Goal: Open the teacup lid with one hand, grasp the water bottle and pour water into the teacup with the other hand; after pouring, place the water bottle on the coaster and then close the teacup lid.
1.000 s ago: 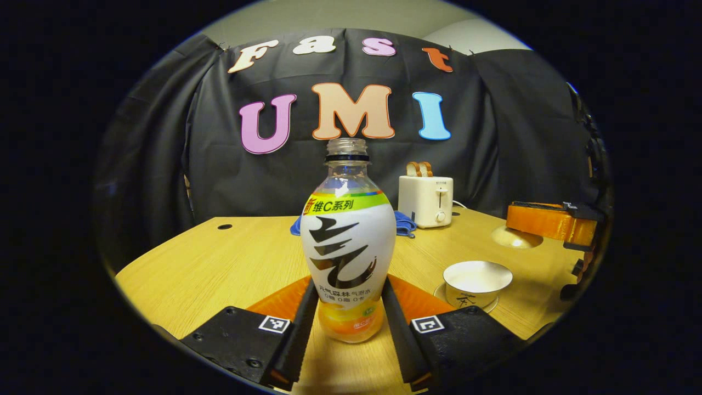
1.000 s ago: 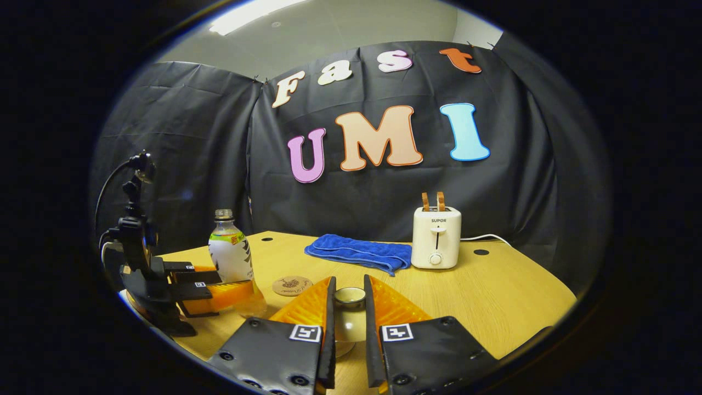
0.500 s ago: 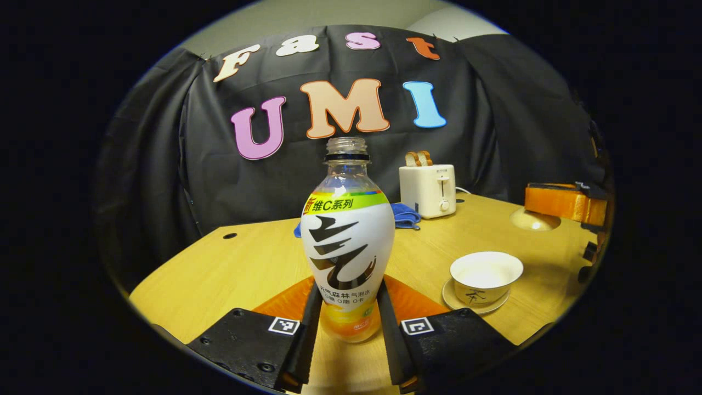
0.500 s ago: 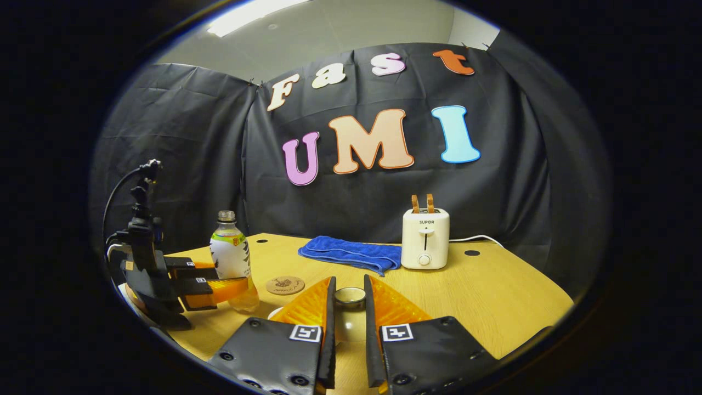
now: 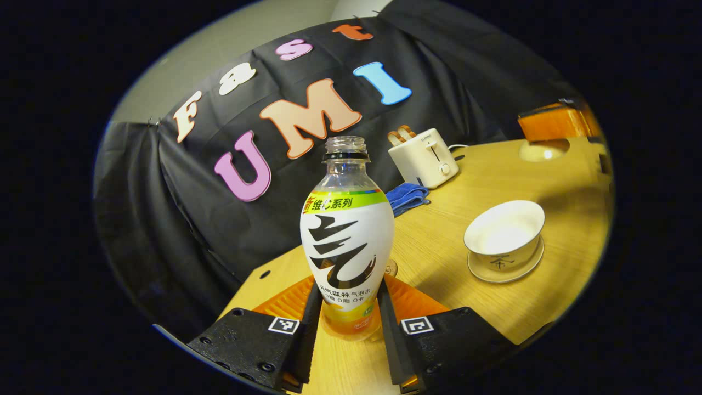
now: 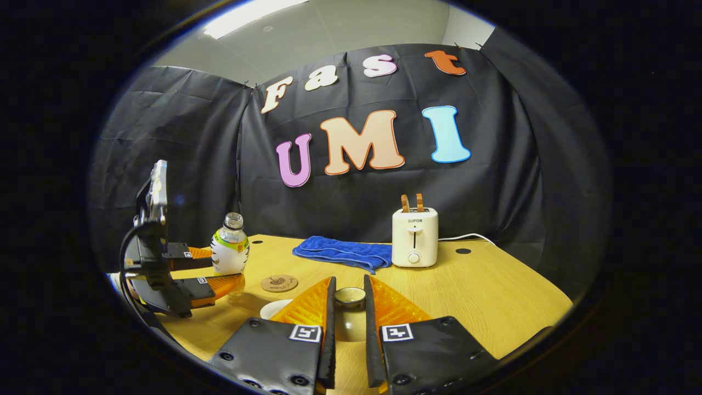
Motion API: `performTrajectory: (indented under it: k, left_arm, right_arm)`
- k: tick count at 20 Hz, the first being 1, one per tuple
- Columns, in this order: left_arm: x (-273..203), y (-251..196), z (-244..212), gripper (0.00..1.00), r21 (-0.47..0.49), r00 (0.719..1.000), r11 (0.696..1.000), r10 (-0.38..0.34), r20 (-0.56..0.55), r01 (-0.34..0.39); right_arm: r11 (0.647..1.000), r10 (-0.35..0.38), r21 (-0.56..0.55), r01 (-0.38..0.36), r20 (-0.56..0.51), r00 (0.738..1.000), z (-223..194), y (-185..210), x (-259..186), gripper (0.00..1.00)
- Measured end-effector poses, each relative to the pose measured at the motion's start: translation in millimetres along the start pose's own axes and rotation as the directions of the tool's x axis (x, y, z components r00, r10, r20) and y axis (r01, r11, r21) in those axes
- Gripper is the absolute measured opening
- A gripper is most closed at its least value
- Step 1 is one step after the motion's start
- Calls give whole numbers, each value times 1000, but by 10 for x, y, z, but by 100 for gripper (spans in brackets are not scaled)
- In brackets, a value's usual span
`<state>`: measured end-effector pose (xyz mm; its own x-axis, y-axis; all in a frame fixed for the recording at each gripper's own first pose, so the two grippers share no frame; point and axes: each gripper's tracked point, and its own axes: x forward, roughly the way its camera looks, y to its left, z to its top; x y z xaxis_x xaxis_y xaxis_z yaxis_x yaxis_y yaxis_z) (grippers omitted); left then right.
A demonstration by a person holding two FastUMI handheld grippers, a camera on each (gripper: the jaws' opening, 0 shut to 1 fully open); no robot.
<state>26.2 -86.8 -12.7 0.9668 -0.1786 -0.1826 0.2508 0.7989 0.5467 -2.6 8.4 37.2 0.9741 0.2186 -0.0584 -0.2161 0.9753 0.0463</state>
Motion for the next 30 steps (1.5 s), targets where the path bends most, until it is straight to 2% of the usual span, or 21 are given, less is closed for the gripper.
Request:
performTrajectory:
  k: [5, 8, 12, 17, 23, 27, 30]
  left_arm:
    - [7, -43, -17, 53, 140, 1000, 990, -16, -20, 19]
    - [24, 16, -22, 52, 266, 1000, 964, 0, -28, 7]
    - [21, 18, 12, 52, 427, 1000, 904, -5, -18, 12]
    - [-9, 36, 31, 52, 613, 1000, 790, -8, -25, 22]
    - [13, 61, -26, 53, 709, 998, 703, -10, -60, 49]
    - [43, 111, -50, 52, 790, 997, 610, -1, -74, 60]
    - [49, 120, -142, 53, 810, 995, 580, -5, -97, 82]
  right_arm:
    - [1000, -5, -11, 5, 3, 1000, 4, -19, -64, 25]
    - [1000, -10, -28, 10, 3, 1000, -5, -31, -112, 27]
    - [999, -15, -33, 15, 2, 1000, -9, -39, -161, 25]
    - [998, -18, -58, 19, 12, 1000, 23, -28, -226, 27]
    - [998, -11, -62, 11, 0, 1000, -36, -2, -252, 26]
    - [997, -7, -81, 7, -4, 1000, -66, 12, -267, 25]
    - [996, -6, -84, 5, -9, 1000, -97, 10, -271, 26]
